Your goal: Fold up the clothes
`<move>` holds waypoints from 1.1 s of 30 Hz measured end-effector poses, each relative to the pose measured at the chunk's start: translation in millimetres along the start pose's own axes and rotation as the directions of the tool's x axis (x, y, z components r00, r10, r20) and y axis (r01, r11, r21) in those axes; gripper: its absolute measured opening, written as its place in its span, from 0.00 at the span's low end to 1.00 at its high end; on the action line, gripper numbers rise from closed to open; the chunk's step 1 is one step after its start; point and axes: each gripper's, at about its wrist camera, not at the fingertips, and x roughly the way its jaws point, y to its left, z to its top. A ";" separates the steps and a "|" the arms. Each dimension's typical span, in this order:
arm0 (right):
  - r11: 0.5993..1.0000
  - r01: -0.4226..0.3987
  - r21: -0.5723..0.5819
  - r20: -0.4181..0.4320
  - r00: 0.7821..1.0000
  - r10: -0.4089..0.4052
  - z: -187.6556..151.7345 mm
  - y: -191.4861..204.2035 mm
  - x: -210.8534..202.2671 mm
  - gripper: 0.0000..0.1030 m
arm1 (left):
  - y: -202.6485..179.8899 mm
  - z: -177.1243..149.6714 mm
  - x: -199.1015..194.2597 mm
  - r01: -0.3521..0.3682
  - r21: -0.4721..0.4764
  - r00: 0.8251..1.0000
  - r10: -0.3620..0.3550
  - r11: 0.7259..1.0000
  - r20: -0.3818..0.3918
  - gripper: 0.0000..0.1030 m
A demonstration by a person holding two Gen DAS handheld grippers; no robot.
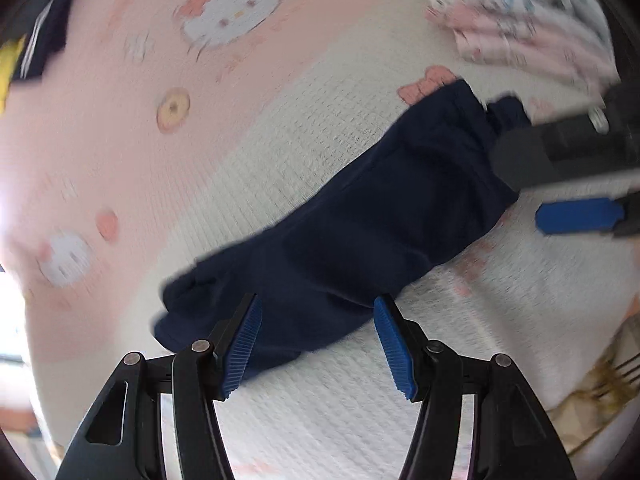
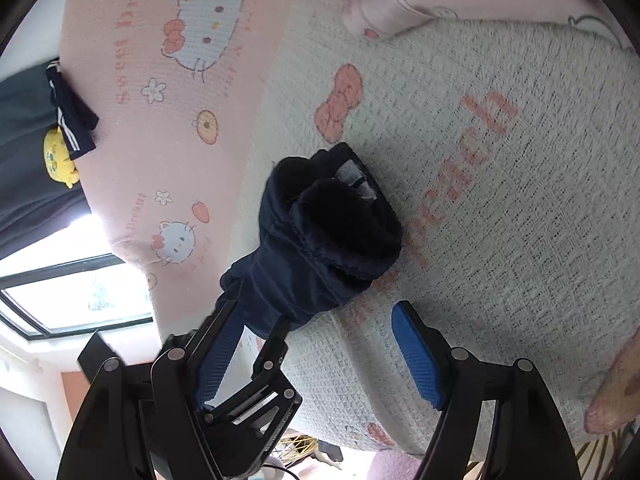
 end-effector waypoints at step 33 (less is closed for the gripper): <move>0.994 -0.048 0.101 0.011 0.999 0.047 21.0 -20.6 4.4 0.14 | -74.7 -8.3 -18.1 -0.206 0.322 0.970 0.150 0.924 0.189 0.54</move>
